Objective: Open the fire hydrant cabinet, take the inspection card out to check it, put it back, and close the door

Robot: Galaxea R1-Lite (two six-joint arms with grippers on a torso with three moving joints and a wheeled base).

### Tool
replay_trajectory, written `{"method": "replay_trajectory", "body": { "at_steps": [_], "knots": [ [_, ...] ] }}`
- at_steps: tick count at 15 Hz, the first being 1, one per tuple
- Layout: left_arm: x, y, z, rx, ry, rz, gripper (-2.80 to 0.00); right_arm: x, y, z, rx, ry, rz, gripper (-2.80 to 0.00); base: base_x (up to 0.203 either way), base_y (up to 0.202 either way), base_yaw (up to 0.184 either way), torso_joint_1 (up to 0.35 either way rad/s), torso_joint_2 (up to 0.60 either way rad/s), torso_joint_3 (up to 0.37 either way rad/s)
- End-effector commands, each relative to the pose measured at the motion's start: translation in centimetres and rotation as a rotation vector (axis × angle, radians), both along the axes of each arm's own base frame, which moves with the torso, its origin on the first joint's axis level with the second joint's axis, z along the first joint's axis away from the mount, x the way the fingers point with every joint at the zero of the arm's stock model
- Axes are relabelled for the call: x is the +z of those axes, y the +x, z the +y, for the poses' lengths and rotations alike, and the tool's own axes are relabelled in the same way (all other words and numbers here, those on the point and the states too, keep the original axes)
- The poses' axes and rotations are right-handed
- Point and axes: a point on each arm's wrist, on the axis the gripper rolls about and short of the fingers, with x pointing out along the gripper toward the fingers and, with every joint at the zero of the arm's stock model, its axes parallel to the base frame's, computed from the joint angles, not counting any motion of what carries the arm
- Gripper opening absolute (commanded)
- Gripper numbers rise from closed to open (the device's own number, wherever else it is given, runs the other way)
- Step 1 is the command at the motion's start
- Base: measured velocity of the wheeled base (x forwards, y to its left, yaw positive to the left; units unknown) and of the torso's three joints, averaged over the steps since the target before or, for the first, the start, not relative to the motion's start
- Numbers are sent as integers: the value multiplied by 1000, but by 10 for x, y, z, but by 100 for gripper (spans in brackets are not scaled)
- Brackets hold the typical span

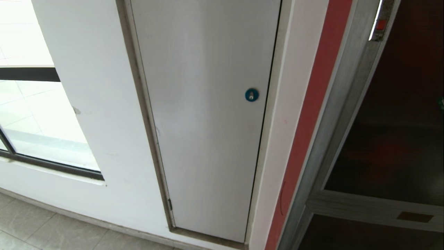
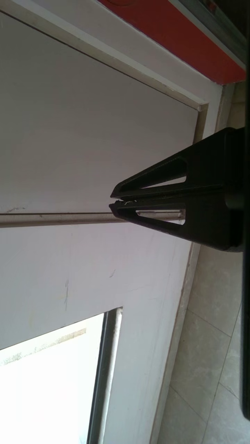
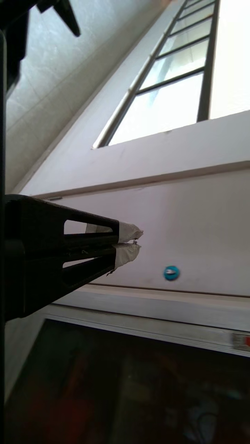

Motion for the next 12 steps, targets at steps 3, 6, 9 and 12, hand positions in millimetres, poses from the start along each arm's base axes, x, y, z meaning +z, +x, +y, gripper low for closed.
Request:
{"method": "replay_trajectory", "body": {
  "at_steps": [3, 6, 9, 12],
  "knots": [
    [-2, 1, 0, 0, 1, 8, -280, -51, -12, -1, 29, -8, 29, -280, 0, 0, 0, 0, 0, 0],
    [-2, 1, 0, 0, 1, 8, -280, -75, -16, -1, 27, -16, 34, -280, 0, 0, 0, 0, 0, 0],
    [-2, 1, 0, 0, 1, 8, -280, -101, -4, -5, -97, -46, 82, -280, 0, 0, 0, 0, 0, 0],
    [-2, 1, 0, 0, 1, 8, -280, -131, 7, -8, -183, -73, 58, -280, 0, 0, 0, 0, 0, 0]
  ]
}}
